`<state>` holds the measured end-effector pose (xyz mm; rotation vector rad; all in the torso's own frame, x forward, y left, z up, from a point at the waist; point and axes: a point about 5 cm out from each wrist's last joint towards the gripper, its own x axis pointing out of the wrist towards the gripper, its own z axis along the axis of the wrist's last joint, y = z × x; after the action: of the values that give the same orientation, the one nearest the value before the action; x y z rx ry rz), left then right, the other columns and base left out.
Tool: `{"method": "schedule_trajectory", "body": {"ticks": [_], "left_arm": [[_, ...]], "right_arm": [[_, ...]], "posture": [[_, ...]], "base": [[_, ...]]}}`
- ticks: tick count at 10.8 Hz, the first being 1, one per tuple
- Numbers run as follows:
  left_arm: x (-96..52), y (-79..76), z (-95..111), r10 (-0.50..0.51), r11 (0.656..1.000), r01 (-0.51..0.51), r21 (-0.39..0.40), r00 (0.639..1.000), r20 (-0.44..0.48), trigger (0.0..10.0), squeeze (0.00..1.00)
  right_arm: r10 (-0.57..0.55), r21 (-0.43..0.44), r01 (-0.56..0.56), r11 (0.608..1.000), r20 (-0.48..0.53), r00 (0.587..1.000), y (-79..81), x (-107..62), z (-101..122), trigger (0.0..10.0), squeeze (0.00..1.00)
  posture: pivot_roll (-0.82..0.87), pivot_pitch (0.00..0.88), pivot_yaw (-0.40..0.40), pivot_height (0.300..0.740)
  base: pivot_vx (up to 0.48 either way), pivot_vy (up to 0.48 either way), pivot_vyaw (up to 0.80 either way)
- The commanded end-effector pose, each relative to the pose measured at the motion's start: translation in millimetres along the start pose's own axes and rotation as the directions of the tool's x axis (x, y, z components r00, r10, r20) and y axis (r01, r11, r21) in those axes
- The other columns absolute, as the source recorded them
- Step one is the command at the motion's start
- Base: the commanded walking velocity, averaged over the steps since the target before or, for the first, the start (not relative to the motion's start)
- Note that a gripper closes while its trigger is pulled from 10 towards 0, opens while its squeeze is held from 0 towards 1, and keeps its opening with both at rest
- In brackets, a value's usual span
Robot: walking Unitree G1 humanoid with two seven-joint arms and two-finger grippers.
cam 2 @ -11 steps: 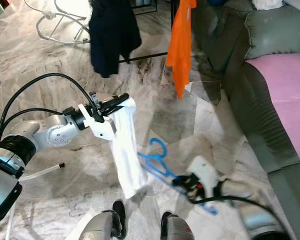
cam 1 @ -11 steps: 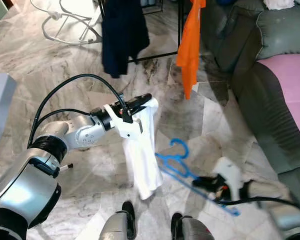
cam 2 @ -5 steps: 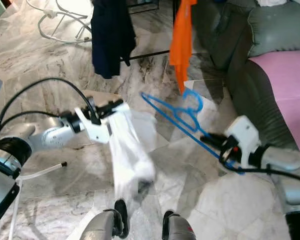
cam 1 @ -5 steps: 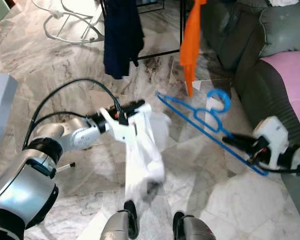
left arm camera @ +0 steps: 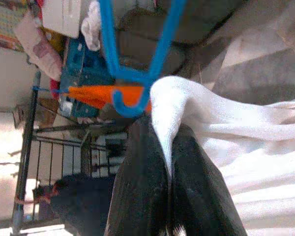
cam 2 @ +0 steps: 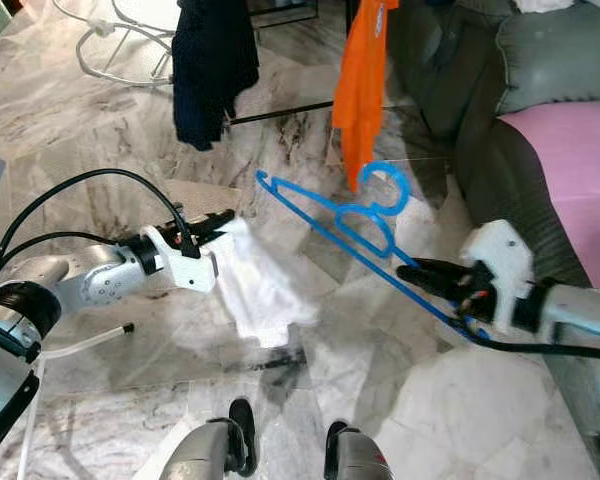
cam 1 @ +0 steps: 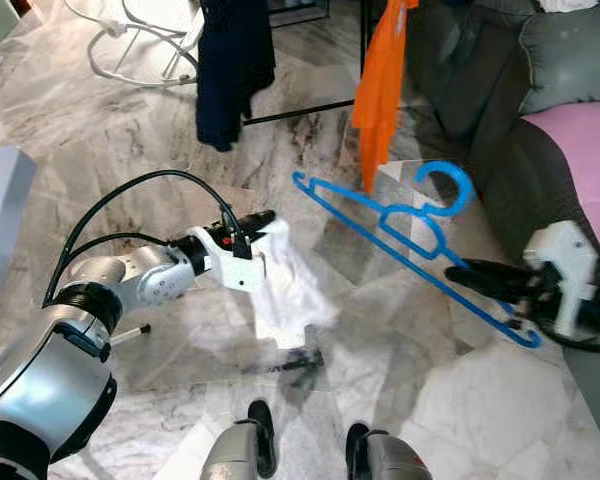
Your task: Hang hanger
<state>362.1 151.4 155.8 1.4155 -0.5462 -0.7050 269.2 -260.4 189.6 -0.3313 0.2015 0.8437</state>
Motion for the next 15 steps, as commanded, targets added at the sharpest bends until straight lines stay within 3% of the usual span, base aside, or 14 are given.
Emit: {"method": "schedule_trajectory", "body": {"ticks": [1,4,8,10,12,15], "left_arm": [[-5.6,-1.5,-5.3,-0.011,1.000,0.011,0.001,1.000,-0.025,10.0,0.00],[-6.9,0.8,-9.3,-0.008,1.000,0.009,0.012,0.999,-0.052,10.0,0.00],[-0.4,7.5,-0.2,0.030,1.000,-0.031,0.008,0.999,0.020,10.0,0.00],[1.1,10.6,4.0,0.041,0.999,-0.041,0.000,0.997,0.058,10.0,0.00],[3.8,19.1,15.9,0.083,0.996,-0.077,-0.038,0.983,0.162,10.0,0.00],[-3.1,25.3,23.9,0.126,0.991,-0.109,-0.079,0.959,0.253,10.0,0.00]], "right_arm": [[0.042,0.000,-0.042,0.999,0.023,0.999,5.0,-3.6,5.7,10.0,0.00],[0.168,0.054,-0.166,0.985,-0.036,0.985,29.4,-3.6,-7.7,10.0,0.00],[0.260,0.115,-0.252,0.961,-0.061,0.964,46.9,12.7,-24.9,10.0,0.00],[0.284,0.128,-0.272,0.954,-0.090,0.954,47.5,19.8,-35.7,10.0,0.00],[0.283,0.122,-0.269,0.955,-0.123,0.951,45.4,27.6,-44.4,10.0,0.00],[0.207,0.122,-0.192,0.974,-0.121,0.971,36.5,35.9,-54.1,10.0,0.00]], "posture": [[-0.15,0.299,0.080,0.740],[-0.16,0.302,0.087,0.740],[-0.15,0.305,0.088,0.740],[-0.14,0.305,0.088,0.740],[-0.14,0.304,0.090,0.740],[-0.12,0.303,0.088,0.740]], "base": [[0.000,0.000,0.00],[0.000,0.000,0.00],[0.000,0.000,0.00],[0.000,0.000,0.00],[0.000,0.000,0.00],[0.000,0.000,0.00]]}}
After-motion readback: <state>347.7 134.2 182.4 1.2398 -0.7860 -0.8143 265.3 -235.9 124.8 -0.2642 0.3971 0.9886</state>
